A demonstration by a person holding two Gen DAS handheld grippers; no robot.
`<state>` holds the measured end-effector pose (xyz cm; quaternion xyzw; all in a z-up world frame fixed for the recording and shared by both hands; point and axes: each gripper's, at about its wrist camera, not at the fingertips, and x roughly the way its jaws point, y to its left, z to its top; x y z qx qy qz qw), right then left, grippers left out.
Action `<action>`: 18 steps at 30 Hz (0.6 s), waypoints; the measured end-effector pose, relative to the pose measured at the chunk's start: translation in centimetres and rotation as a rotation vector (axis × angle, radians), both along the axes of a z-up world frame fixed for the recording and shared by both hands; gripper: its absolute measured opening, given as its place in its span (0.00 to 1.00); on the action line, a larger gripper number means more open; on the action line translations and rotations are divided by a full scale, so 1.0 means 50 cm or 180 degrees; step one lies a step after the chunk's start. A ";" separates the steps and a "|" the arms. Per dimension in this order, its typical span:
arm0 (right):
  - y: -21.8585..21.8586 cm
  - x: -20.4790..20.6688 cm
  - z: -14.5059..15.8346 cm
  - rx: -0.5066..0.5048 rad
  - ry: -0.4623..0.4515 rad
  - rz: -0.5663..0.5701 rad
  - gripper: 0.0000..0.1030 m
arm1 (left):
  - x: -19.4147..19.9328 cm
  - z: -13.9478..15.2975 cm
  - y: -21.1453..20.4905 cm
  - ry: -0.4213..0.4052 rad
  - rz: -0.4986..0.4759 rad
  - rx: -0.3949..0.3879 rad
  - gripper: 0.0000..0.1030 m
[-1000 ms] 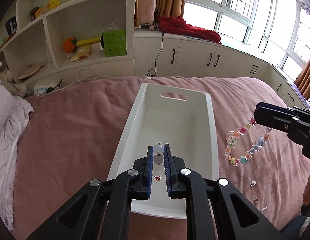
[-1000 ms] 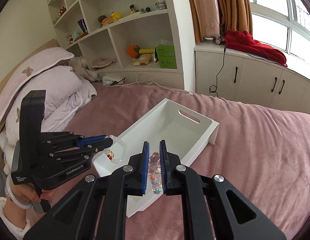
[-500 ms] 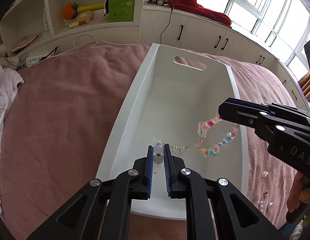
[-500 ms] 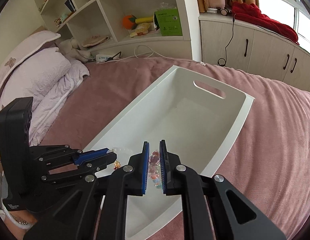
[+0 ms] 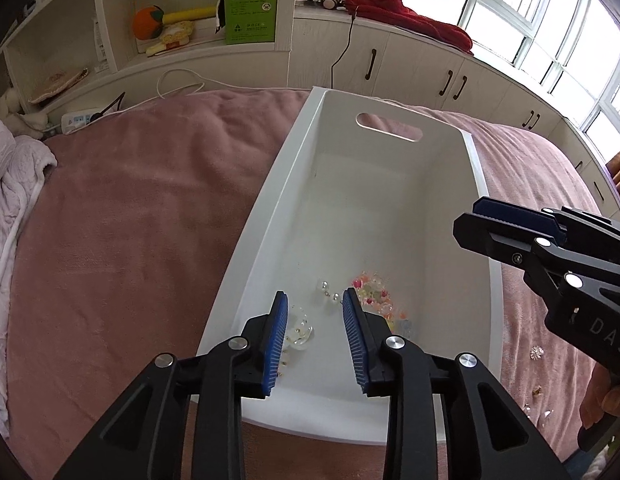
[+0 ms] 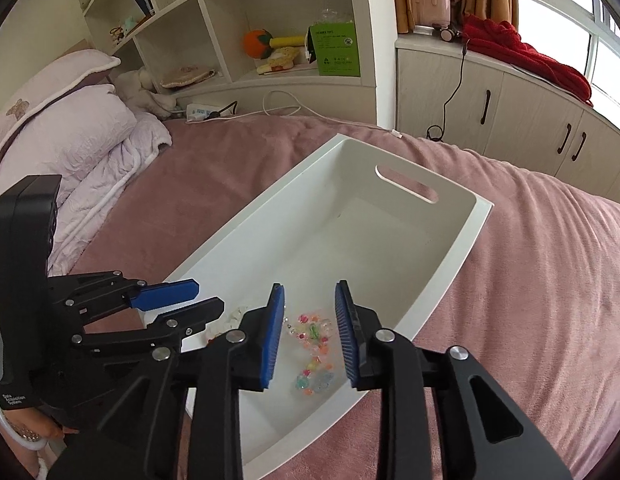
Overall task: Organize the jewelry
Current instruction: 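Withdraw both open grippers toward the remaining charms on the blanket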
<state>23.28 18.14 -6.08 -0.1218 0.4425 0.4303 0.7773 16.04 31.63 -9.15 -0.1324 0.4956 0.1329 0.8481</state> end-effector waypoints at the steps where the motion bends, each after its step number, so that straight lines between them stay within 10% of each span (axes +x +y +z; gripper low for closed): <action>1: -0.006 -0.002 0.009 0.0015 -0.0028 -0.0002 0.32 | 0.000 0.007 -0.001 -0.0019 0.0004 0.0005 0.33; 6: -0.056 -0.018 0.072 0.0144 -0.0200 -0.0001 0.38 | -0.006 0.057 -0.027 -0.0138 -0.0052 0.0106 0.35; 18: -0.309 -0.069 0.226 0.0376 -0.0802 -0.0387 0.69 | -0.007 0.213 -0.205 -0.0597 -0.0565 0.0386 0.75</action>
